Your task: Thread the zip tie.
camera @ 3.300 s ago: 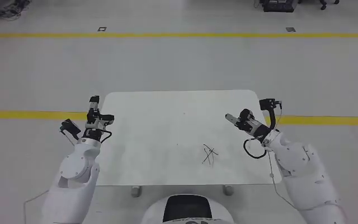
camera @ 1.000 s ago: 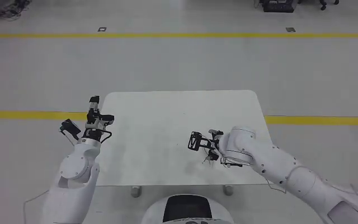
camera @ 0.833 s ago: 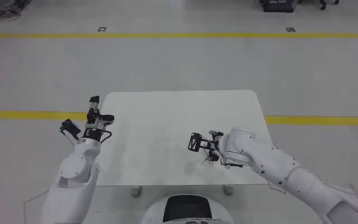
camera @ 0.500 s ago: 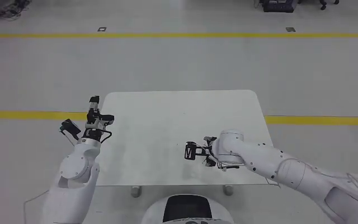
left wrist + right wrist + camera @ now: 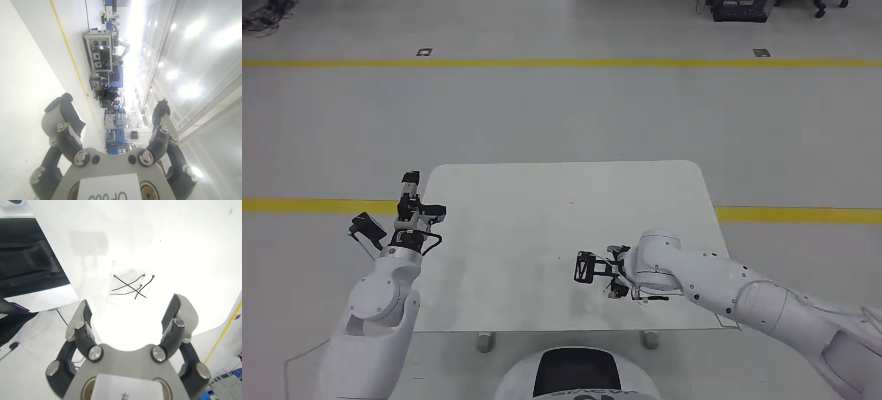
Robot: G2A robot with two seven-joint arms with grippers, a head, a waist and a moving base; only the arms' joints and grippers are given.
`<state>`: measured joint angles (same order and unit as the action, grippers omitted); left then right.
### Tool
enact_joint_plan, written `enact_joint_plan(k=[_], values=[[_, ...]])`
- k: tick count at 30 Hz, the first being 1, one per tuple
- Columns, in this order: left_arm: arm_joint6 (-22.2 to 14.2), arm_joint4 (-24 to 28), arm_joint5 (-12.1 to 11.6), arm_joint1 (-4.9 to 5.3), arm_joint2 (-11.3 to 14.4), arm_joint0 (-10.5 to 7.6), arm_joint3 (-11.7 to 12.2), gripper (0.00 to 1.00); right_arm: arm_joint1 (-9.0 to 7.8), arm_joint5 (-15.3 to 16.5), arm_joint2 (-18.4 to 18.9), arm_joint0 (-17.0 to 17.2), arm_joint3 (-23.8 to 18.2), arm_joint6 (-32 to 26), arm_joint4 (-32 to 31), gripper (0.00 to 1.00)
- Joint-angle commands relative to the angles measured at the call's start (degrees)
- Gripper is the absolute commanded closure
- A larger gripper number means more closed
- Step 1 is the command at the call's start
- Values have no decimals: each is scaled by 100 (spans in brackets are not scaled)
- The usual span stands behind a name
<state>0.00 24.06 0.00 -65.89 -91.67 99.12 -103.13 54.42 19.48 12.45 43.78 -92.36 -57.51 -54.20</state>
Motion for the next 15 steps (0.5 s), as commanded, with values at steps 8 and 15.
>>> enact_joint_plan(k=[8,15], values=[[0,0,0,0,0,0,0,0,0,0,-27,0,25,-5,-29,0],[0,0,0,0,0,0,0,0,47,0,-115,29,117,96,-115,0]])
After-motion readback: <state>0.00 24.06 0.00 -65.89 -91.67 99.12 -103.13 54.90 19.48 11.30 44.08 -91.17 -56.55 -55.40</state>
